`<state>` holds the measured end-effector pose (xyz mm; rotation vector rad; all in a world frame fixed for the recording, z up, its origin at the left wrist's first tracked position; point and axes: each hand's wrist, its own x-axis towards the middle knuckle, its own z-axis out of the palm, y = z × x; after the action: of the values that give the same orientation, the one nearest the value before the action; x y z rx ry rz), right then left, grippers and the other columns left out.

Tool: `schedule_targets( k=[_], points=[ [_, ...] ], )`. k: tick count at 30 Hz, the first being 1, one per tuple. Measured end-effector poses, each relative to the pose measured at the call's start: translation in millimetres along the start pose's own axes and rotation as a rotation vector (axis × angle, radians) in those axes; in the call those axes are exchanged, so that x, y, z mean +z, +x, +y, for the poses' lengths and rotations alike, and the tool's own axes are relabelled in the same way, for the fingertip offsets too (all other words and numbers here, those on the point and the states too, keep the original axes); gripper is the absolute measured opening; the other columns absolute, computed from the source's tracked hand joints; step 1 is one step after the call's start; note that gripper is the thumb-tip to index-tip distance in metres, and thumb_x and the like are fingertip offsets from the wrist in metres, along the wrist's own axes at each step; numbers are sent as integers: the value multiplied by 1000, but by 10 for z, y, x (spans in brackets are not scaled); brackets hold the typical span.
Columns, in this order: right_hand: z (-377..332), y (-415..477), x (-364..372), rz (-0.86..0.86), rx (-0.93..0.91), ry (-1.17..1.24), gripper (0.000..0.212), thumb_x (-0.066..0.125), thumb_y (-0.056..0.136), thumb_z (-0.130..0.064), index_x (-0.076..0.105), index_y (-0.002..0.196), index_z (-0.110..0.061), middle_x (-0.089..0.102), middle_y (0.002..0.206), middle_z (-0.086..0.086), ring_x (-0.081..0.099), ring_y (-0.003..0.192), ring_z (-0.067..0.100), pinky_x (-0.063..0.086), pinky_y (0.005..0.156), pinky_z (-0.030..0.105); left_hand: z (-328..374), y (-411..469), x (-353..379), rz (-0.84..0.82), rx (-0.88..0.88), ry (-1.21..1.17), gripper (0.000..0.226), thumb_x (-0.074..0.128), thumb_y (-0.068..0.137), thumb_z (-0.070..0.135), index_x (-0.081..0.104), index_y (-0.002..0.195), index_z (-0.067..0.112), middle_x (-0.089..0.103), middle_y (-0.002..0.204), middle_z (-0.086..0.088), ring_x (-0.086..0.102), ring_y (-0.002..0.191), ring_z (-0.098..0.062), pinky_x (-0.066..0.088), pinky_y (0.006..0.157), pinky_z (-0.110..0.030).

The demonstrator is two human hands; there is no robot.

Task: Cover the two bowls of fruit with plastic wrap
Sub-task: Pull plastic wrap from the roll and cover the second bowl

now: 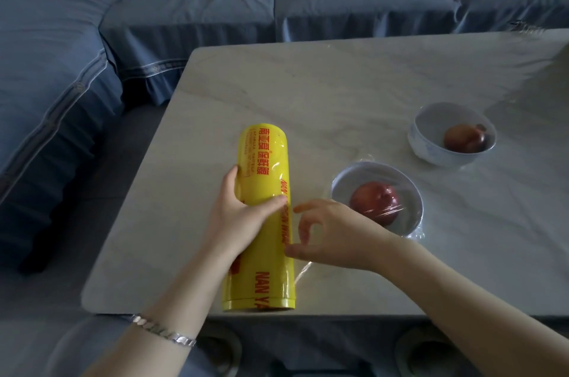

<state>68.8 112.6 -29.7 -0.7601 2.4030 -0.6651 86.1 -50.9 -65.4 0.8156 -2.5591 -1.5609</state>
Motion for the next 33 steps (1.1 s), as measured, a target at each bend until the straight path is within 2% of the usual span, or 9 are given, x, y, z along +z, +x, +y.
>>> schedule_targets(
  k=[6, 10, 15, 18, 21, 23, 27, 29, 33],
  points=[
    [154, 207, 54, 143, 10, -34, 40, 67, 77, -39, 38, 55, -21, 49, 141, -4, 51, 119, 5, 44, 80, 25, 103, 239, 53, -5, 15, 47, 98, 79, 64, 44, 23, 144, 33, 44, 142, 4, 46, 126, -19, 37, 98, -33],
    [180, 317, 132, 170, 14, -89, 43, 64, 74, -30, 32, 48, -19, 51, 137, -17, 46, 65, 13, 32, 50, 23, 69, 305, 144, -25, -14, 51, 98, 79, 65, 42, 23, 145, 32, 45, 142, 3, 47, 125, -20, 38, 96, -33],
    [197, 371, 198, 248, 33, -31, 46, 65, 71, -21, 28, 44, -19, 64, 123, -7, 41, 51, 12, 31, 51, 25, 59, 333, 169, -22, -16, 87, 95, 77, 68, 43, 21, 145, 34, 45, 142, 2, 47, 126, -22, 38, 99, -34],
    [194, 382, 269, 313, 28, -12, 48, 63, 72, -18, 25, 43, -20, 68, 117, 3, 58, 73, 31, 39, 61, 28, 78, 319, 180, -27, -12, 111, 94, 75, 69, 44, 20, 145, 34, 46, 141, 2, 48, 124, -23, 39, 98, -35],
    [203, 421, 372, 465, 19, 15, 48, 53, 74, -17, 18, 42, -25, 72, 75, 8, 53, 60, 35, 38, 56, 32, 84, 305, 182, -31, -22, 118, 95, 74, 69, 45, 19, 145, 36, 46, 140, 2, 48, 124, -24, 39, 97, -35],
    [239, 468, 373, 564, 43, 65, 40, 48, 73, -18, 28, 39, -25, 43, 43, 2, 42, 50, 31, 36, 50, 32, 80, 305, 177, -32, -20, 112, 95, 75, 68, 45, 19, 145, 36, 46, 141, 1, 48, 124, -24, 40, 97, -35],
    [227, 499, 268, 425, 118, 135, 27, 55, 76, -16, 39, 55, -20, 62, 72, 13, 63, 87, 37, 50, 66, 40, 49, 324, 151, -31, -26, 95, 95, 76, 67, 46, 22, 145, 36, 47, 140, 1, 50, 122, -25, 41, 97, -38],
    [196, 478, 238, 367, 115, 114, 9, 51, 80, -14, 56, 87, -18, 68, 98, 10, 60, 97, 34, 50, 76, 39, 31, 327, 132, -38, -31, 91, 94, 75, 68, 48, 22, 145, 36, 48, 140, 0, 51, 121, -26, 42, 97, -39],
    [194, 429, 218, 319, 21, 148, 33, 41, 78, -4, 69, 91, -12, 67, 108, 4, 59, 100, 26, 47, 81, 32, 12, 334, 103, -42, -37, 65, 92, 74, 69, 48, 23, 144, 36, 48, 139, 3, 51, 120, -23, 40, 92, -33]
  ],
)
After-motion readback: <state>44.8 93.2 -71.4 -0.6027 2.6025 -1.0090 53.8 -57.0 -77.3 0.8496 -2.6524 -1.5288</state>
